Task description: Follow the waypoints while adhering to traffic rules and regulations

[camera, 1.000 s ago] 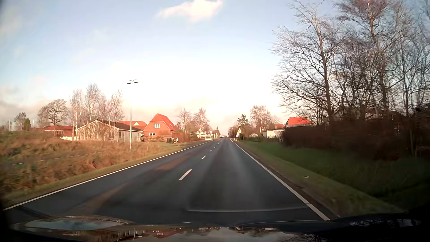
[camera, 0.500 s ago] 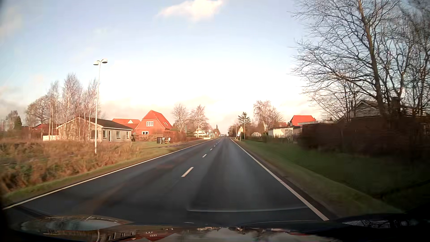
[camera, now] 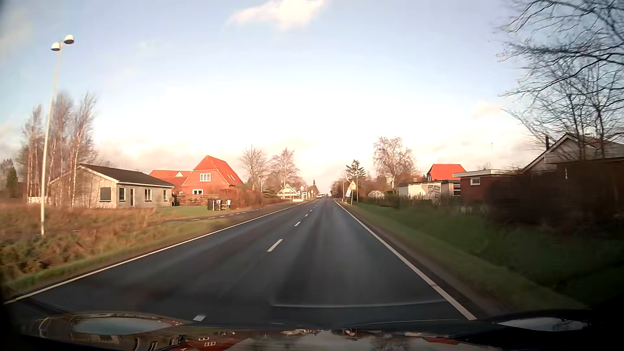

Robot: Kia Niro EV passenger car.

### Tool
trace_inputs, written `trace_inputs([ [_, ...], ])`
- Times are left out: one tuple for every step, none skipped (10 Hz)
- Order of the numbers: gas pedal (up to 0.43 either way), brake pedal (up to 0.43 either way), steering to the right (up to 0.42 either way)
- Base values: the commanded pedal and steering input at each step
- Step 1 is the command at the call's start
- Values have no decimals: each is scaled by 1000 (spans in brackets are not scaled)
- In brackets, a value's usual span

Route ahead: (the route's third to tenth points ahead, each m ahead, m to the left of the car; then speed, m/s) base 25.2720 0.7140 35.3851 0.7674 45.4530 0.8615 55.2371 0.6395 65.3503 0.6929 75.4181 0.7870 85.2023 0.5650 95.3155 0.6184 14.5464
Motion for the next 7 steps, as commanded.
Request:
trace_inputs([
  [157, 0, 2],
  [157, 0, 2],
  [157, 0, 2],
  [157, 0, 2],
  [157, 0, 2],
  [157, 0, 2],
  [150, 0, 2],
])
